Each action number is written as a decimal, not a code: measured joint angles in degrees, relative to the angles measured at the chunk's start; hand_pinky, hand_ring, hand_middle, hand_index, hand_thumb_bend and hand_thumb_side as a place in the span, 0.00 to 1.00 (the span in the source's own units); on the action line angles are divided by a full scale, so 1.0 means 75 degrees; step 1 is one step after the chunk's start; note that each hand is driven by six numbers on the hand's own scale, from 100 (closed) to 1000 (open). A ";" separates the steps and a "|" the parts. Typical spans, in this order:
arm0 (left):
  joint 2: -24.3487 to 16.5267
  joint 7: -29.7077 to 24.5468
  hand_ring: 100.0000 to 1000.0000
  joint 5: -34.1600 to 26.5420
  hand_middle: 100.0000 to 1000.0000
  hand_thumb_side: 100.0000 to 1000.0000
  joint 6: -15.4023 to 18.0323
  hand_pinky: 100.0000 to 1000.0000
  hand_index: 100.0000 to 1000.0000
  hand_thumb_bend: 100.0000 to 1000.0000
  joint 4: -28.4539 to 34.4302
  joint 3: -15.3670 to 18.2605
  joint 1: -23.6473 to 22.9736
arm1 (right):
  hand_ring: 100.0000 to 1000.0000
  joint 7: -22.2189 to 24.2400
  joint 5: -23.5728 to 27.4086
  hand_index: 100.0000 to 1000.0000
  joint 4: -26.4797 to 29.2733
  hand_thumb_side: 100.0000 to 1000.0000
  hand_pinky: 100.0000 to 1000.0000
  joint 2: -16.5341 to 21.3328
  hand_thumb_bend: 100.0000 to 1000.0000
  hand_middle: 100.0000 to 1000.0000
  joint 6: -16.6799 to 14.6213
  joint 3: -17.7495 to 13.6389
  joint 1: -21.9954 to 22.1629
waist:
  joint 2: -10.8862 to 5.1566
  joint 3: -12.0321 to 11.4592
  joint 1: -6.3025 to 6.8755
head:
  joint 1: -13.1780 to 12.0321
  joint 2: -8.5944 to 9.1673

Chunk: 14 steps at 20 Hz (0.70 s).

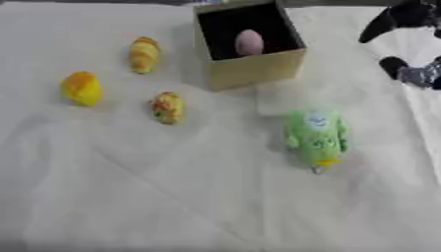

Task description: Pick up objects on the table and place them in the box.

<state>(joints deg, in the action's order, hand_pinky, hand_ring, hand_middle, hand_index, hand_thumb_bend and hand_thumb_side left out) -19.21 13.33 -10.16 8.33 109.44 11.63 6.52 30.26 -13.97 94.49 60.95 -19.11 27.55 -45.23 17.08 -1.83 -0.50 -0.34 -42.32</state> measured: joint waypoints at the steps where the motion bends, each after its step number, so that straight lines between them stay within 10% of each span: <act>1: 0.0000 -0.0005 0.56 -0.0001 0.58 0.73 0.0001 0.84 0.78 0.17 0.0000 -0.0014 0.0000 | 0.87 0.0126 0.0023 0.84 -0.0049 0.75 0.88 -0.0050 0.00 0.78 0.0031 0.0118 -0.0075 | 0.0000 -0.0002 0.0000 | 0.0001 0.0000; 9: 0.0000 -0.0049 0.56 -0.0024 0.58 0.73 -0.0007 0.84 0.78 0.17 -0.0027 -0.0021 0.0001 | 0.90 0.0836 0.0101 0.88 -0.0488 0.76 0.88 -0.0582 0.00 0.82 0.0430 0.0842 -0.0685 | -0.0005 -0.0004 0.0003 | 0.0004 0.0000; 14: 0.0000 -0.0053 0.56 -0.0031 0.58 0.73 -0.0009 0.84 0.78 0.17 -0.0042 -0.0050 0.0001 | 0.91 0.1075 0.0021 0.90 -0.0712 0.57 0.90 -0.0875 0.00 0.82 0.0641 0.1117 -0.0834 | -0.0005 -0.0002 0.0005 | 0.0012 0.0000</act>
<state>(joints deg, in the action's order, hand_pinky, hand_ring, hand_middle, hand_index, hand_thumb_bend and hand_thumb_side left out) -19.21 12.93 -10.39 8.27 109.13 11.25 6.53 38.33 -13.82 89.15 54.38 -14.30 35.93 -51.49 17.04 -1.85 -0.47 -0.25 -42.32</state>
